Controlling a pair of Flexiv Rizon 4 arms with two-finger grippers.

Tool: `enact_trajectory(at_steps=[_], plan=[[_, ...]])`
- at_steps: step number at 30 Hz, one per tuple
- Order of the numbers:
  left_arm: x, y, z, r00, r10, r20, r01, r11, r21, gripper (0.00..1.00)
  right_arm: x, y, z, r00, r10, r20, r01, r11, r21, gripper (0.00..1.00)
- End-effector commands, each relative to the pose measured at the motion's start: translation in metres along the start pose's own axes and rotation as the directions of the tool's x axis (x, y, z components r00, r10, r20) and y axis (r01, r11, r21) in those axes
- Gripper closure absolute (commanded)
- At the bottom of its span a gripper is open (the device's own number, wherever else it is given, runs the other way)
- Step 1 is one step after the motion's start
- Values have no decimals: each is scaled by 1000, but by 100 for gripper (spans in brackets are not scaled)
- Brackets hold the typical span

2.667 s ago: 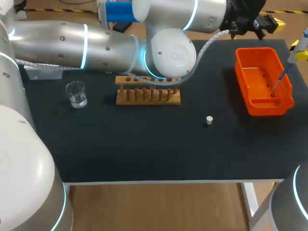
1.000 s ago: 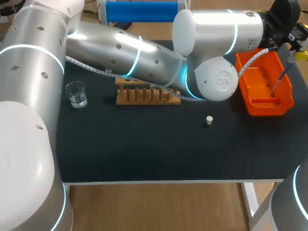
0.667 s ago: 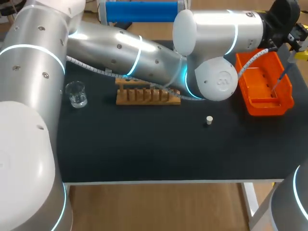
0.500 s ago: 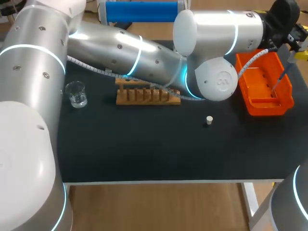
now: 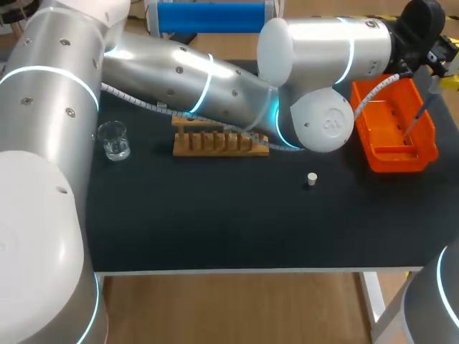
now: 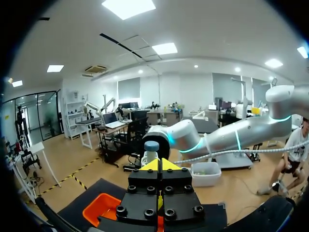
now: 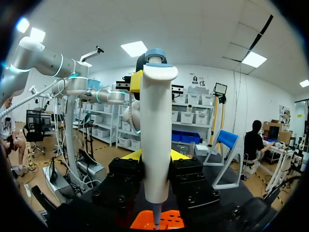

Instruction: Invert the test tube, pick up the pipette, mount the tip to pipette, aspirate from beaker and dispense into the tube, eject the tip, return the pipette, and cap with the stopper.

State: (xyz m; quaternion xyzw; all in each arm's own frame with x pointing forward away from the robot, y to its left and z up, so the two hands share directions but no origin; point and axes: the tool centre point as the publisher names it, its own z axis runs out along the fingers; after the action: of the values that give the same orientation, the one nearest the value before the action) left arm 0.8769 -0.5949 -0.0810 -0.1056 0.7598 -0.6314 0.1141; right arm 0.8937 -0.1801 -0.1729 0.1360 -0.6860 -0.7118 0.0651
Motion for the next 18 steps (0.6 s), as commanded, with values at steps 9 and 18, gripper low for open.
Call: enact_trajectory(at_steps=[9,18], plan=[[-7,-4,3,1000,24,-4,-24,994,111,100,1,1,0,1000,-1,0,1,1000,3,100],[-9,-3,8,999,29,-15,-27,995,101,100,1,1,0,1000,-1,0,1,1000,3,100]])
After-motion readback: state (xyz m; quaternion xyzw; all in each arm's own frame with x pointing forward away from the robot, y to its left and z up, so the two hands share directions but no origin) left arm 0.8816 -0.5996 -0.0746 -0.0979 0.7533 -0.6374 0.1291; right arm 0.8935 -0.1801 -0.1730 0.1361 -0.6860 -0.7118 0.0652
